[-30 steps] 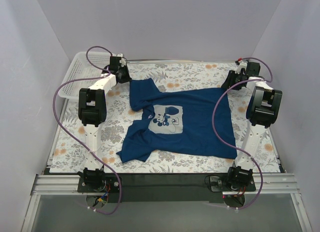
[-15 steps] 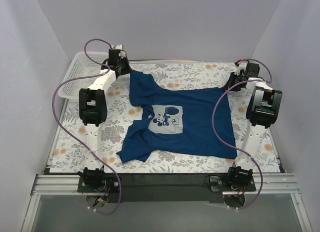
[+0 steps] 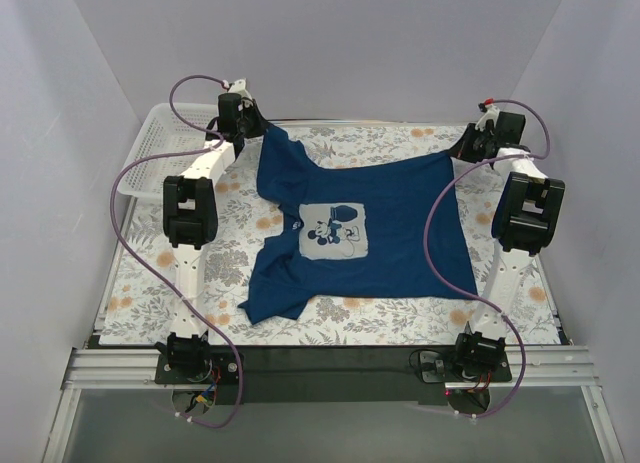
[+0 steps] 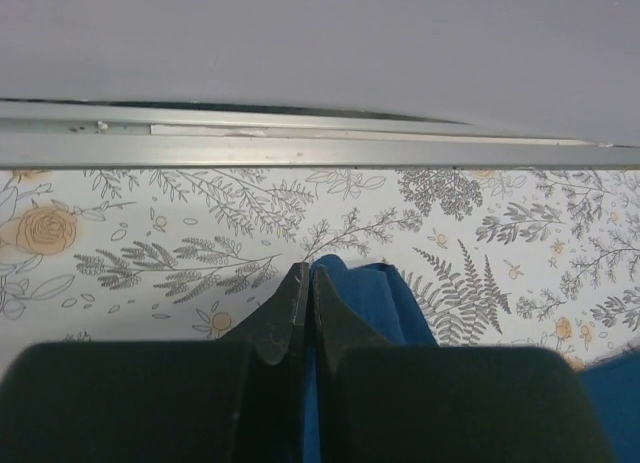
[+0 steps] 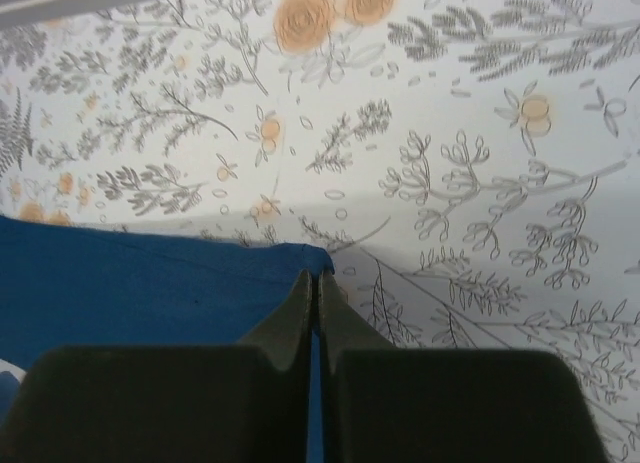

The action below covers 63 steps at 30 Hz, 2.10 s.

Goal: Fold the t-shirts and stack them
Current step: Flatten the tshirt out

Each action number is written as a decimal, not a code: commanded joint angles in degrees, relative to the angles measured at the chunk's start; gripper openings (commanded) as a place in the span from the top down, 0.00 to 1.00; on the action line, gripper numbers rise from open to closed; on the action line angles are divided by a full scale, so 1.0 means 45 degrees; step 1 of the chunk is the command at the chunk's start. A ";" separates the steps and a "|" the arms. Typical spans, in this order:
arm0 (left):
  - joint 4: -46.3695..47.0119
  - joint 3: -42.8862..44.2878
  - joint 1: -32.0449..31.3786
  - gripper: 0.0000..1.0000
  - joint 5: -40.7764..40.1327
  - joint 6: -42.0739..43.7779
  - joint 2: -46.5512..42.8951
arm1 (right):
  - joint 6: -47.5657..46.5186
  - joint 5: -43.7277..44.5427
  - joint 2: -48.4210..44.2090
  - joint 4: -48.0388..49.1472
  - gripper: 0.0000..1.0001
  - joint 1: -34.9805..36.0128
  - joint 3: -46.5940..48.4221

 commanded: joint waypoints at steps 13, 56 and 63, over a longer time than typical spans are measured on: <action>0.5000 -0.1257 0.0311 1.00 0.0228 0.1863 -0.1802 | 0.1431 -0.0745 -0.1185 0.2977 0.99 -0.0339 -0.0946; 0.4853 -1.1751 0.0350 1.00 0.3182 0.1787 -2.1548 | -0.1229 -0.2253 -1.9370 -0.1629 0.99 -0.1999 -0.4451; 0.3544 -0.8741 0.0156 1.00 0.1345 0.2256 -2.1670 | 0.0571 -0.1683 -1.8668 -0.2647 0.99 -0.1980 -0.0482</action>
